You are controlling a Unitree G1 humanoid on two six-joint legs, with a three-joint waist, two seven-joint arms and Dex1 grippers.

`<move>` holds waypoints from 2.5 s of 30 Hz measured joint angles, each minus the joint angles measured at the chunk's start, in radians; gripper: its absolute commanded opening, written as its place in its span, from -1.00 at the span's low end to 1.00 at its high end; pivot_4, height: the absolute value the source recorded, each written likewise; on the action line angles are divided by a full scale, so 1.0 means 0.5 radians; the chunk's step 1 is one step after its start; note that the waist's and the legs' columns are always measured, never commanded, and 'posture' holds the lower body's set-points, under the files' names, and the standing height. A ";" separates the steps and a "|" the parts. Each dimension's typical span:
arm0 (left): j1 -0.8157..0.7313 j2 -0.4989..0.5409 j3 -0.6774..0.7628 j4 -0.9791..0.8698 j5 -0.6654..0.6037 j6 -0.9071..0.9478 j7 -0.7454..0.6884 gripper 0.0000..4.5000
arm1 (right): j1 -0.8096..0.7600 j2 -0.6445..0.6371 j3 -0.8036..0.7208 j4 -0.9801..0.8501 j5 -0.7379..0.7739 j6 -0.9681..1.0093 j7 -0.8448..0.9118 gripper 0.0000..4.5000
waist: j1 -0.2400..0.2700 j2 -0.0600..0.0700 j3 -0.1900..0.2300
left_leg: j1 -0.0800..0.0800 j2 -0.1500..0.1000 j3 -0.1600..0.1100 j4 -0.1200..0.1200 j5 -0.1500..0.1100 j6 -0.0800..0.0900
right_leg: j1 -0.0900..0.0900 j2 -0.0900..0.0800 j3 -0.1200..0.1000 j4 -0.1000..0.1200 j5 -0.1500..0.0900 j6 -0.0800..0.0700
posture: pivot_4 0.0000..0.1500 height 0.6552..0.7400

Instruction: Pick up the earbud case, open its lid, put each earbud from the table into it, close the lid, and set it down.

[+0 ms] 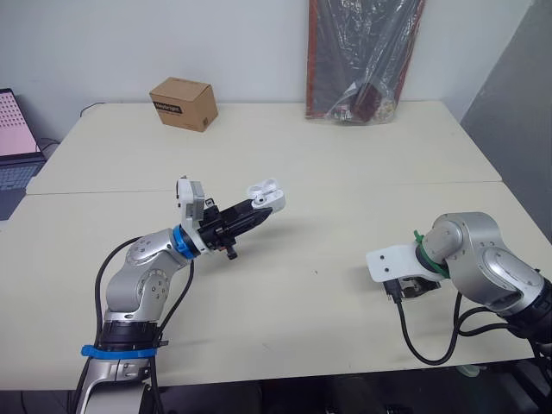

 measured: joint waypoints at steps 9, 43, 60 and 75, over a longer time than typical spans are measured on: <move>0.000 0.000 0.000 0.000 0.000 0.000 0.001 -0.65 | 0.000 -0.005 0.000 0.005 -0.037 -0.001 0.007 -0.38 | 0.000 0.000 0.000 | 0.000 0.000 0.000 0.000 0.000 0.000 | 0.000 0.000 0.000 0.000 0.000 0.000 | 1.00 1.00; -0.012 -0.006 0.013 0.103 0.029 -0.053 0.006 -0.65 | 0.161 1.337 -1.156 -0.510 0.811 1.604 -0.667 -0.84 | 0.000 0.000 0.000 | -0.002 -0.001 -0.005 0.000 0.000 0.000 | 0.000 0.000 -0.004 0.002 0.000 -0.001 | 1.00 1.00; -0.037 -0.028 -0.002 0.132 0.082 -0.086 0.008 -0.65 | -0.183 1.926 -1.846 -0.430 1.561 1.883 -1.395 -0.84 | -0.006 0.001 0.000 | -0.002 0.000 -0.004 -0.003 0.000 0.000 | -0.001 0.001 -0.003 0.002 0.000 -0.001 | 1.00 1.00; -0.080 -0.031 -0.031 0.136 0.095 -0.043 0.040 -0.65 | -0.061 1.768 -1.056 -0.190 1.311 0.737 -2.079 -0.84 | -0.011 0.001 0.000 | -0.007 0.000 -0.002 -0.004 0.000 0.000 | -0.008 0.001 -0.001 0.002 0.000 0.000 | 1.00 1.00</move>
